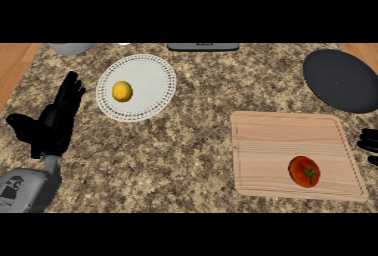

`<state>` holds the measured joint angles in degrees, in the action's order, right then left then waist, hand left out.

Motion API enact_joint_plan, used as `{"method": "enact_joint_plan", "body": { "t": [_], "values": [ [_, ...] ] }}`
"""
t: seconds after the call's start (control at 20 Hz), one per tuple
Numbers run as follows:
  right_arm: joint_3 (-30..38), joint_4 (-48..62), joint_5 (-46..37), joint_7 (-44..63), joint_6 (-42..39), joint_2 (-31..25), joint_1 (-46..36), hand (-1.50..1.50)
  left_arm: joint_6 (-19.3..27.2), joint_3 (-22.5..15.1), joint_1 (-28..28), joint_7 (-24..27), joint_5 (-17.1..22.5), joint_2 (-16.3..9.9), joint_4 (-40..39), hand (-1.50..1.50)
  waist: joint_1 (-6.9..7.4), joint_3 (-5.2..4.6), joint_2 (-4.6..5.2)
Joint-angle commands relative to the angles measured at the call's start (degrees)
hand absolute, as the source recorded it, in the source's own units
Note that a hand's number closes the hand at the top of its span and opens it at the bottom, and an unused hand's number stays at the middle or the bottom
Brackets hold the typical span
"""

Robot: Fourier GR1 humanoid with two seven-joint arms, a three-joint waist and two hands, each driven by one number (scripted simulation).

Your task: Pick the tomato from the cutting board and place it in the pan

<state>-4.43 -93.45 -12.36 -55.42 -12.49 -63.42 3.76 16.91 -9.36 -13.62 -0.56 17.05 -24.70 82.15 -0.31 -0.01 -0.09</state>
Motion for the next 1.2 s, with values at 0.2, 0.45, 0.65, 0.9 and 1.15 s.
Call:
{"method": "enact_joint_plan", "body": {
  "t": [0.2,0.45,0.65,0.9,1.15],
  "values": [
    [0.08,0.98,-6.68,6.38,-2.66,6.43,-2.61,-1.50,-3.41,2.43,3.72,-1.01,-1.50,0.68,4.06,0.00,0.54,0.00,0.01],
    [-2.29,6.43,-14.31,0.63,-2.41,8.73,-4.50,-1.50,-4.82,4.57,-0.99,-0.48,-2.50,2.94,-1.91,0.00,0.34,0.01,0.13],
    [-6.84,8.54,-18.13,3.32,-3.64,12.44,-9.78,-1.50,-5.73,5.83,-1.78,-0.23,-3.27,2.82,-3.03,0.00,0.76,0.01,0.24],
    [-6.66,3.62,-21.90,3.15,-1.49,13.17,-3.57,-1.50,-4.34,4.39,5.25,0.91,-6.54,5.18,1.67,0.00,0.17,0.00,-0.03],
    [-6.45,4.57,-27.96,6.44,-3.22,18.09,-8.04,-1.50,-6.14,6.78,1.10,-0.28,-7.75,6.59,-0.48,0.00,0.28,0.00,0.07]
  ]
}}
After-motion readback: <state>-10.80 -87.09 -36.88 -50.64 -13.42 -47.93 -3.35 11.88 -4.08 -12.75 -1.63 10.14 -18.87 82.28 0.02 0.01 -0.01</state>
